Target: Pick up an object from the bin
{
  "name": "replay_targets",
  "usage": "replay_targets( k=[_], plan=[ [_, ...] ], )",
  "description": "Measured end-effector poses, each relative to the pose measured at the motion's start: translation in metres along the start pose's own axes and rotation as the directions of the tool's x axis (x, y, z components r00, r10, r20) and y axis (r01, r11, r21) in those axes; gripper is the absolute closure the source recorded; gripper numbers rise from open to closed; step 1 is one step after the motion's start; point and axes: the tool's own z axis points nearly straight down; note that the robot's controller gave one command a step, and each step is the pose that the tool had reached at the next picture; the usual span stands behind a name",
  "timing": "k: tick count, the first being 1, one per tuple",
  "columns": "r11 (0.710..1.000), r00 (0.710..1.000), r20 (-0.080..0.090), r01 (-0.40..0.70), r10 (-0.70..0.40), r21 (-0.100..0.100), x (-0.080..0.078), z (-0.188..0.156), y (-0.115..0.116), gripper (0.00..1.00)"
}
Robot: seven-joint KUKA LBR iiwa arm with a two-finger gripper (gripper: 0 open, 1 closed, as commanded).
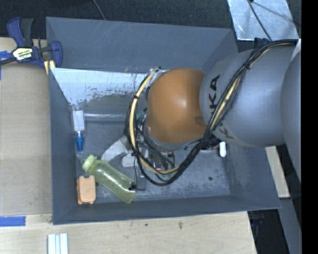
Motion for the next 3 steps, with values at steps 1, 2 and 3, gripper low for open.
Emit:
replay_targets(
  k=[1, 2, 3],
  plan=[
    [1.0, 1.0, 0.008, -0.004, 0.004, -0.001, -0.002, -0.004, -0.001, 0.0],
    [0.992, 0.992, 0.008, -0.13, 0.13, -0.002, 0.005, 0.058, 0.006, 0.0],
    [0.999, 0.999, -0.002, -0.039, 0.039, -0.006, 0.007, 0.088, 0.021, 0.0]
  ],
)
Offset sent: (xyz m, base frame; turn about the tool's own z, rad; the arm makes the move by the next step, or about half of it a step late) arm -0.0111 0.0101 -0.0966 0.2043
